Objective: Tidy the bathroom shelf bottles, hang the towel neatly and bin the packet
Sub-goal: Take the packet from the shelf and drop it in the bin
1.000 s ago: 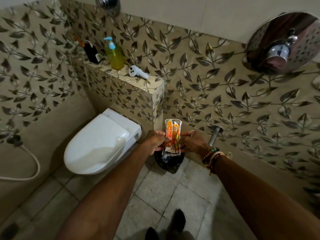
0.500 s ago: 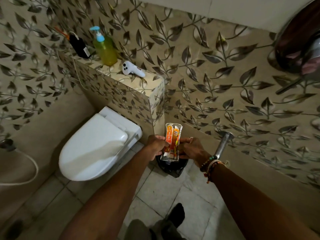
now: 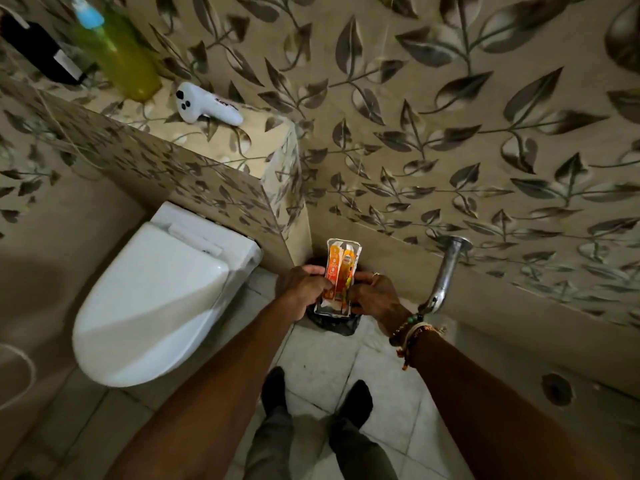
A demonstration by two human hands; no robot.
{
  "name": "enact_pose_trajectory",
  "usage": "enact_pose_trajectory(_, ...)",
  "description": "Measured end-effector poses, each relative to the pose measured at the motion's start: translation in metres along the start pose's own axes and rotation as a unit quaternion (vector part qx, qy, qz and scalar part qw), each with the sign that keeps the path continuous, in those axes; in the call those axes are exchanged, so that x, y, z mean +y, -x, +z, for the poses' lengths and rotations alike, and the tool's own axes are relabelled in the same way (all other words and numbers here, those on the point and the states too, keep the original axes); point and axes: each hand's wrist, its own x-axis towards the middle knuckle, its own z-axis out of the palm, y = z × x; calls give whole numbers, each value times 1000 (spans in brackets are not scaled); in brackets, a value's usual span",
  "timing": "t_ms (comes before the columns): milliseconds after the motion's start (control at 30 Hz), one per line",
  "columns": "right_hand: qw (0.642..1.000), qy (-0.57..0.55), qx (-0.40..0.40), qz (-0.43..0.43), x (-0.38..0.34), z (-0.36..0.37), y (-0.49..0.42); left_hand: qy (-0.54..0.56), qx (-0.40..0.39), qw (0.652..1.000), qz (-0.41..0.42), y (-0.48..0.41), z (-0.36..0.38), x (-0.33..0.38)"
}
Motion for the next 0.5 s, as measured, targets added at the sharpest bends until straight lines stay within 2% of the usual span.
enact_pose_trajectory(500,998,-43,47,2,94,22,-135,-30,1,1000,1,-155,21,-63)
